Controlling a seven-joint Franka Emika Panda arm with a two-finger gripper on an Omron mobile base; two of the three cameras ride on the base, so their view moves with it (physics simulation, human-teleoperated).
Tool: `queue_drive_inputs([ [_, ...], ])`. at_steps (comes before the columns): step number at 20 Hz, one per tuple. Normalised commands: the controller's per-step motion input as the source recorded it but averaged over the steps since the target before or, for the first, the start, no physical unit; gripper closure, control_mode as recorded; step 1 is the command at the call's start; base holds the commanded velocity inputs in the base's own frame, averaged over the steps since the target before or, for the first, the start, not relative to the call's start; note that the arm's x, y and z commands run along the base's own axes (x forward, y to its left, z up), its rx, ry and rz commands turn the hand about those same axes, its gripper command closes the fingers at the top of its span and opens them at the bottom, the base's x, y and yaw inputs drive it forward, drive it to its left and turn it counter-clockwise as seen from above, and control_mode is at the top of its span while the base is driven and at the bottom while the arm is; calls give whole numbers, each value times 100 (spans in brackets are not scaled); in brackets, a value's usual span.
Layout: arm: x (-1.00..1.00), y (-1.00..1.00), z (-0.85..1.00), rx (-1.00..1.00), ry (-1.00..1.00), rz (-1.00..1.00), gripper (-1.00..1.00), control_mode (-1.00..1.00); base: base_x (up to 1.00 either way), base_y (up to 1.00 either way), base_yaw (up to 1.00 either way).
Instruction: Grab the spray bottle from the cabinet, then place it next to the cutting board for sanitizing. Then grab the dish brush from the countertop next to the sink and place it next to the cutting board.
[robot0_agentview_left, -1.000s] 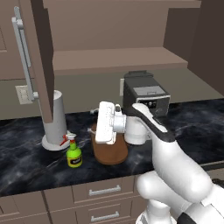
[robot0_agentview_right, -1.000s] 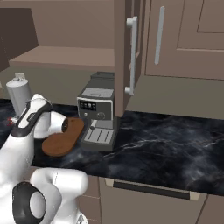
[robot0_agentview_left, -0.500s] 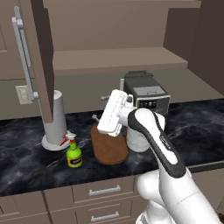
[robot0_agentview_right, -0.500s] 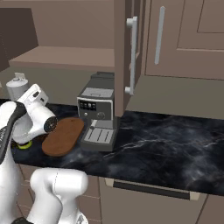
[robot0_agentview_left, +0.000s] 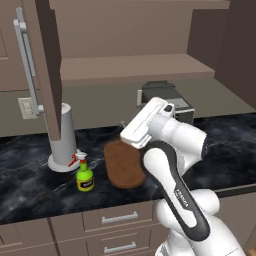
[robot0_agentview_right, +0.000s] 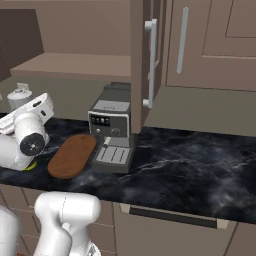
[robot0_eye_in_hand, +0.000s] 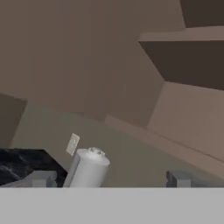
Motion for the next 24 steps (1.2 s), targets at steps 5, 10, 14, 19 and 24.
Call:
queue_drive_inputs([
  [5, -33, -30, 48, 0, 21, -38, -100, -100, 0, 0, 0],
  [10, -10, -27, 34, 0, 18, -24, -100, -100, 0, 0, 0],
  [14, -14, -57, 22, 0, 20, -10, -100, -100, 0, 0, 0],
  [19, -11, -33, 10, 0, 22, -13, -100, -100, 0, 0, 0],
  [24, -5, -1, 0, 0, 21, -10, -100, -100, 0, 0, 0],
])
